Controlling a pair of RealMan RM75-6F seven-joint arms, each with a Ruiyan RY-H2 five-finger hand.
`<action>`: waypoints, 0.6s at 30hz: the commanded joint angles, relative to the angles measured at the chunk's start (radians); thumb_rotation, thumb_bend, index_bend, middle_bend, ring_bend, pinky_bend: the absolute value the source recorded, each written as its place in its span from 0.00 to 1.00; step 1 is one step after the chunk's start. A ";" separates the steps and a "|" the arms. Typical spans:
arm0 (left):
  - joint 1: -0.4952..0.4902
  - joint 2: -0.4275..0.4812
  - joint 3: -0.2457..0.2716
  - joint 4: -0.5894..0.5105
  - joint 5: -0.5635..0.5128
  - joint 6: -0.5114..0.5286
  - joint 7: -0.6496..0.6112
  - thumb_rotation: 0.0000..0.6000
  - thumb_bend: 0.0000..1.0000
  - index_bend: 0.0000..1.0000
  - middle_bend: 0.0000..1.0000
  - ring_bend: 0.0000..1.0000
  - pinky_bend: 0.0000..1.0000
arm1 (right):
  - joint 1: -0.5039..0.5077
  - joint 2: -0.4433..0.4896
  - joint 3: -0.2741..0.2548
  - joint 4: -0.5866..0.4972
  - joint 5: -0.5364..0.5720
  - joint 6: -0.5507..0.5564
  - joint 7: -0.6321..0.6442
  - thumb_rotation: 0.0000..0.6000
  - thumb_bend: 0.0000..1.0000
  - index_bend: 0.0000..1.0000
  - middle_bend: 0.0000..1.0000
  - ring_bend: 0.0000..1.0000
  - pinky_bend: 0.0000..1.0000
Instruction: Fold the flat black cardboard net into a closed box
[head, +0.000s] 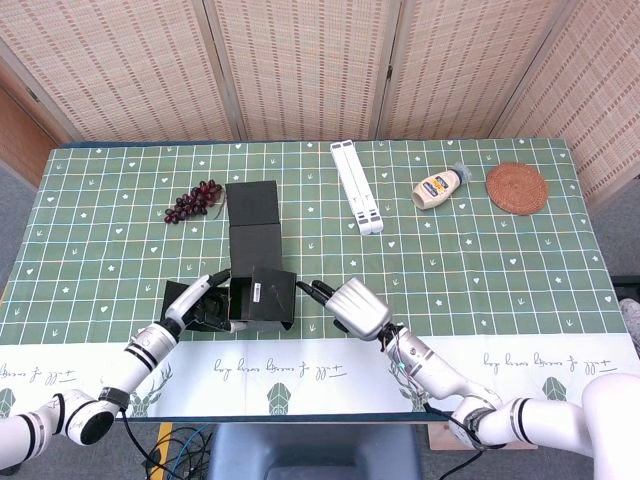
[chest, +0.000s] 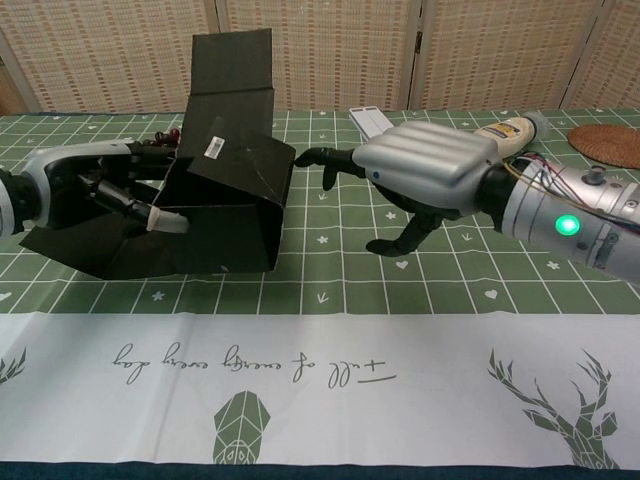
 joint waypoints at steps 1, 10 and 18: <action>0.000 -0.007 0.000 0.003 0.002 -0.005 -0.002 1.00 0.05 0.27 0.22 0.59 0.78 | -0.004 -0.037 -0.008 0.045 -0.046 0.037 0.018 1.00 0.31 0.00 0.23 0.76 1.00; 0.000 -0.029 0.004 0.011 0.020 -0.026 -0.027 1.00 0.05 0.27 0.22 0.59 0.78 | -0.013 -0.145 -0.024 0.184 -0.145 0.129 0.063 1.00 0.31 0.00 0.23 0.76 1.00; 0.000 -0.036 0.004 0.014 0.034 -0.040 -0.068 1.00 0.05 0.27 0.22 0.59 0.78 | -0.011 -0.236 -0.040 0.328 -0.227 0.208 0.146 1.00 0.31 0.00 0.22 0.76 1.00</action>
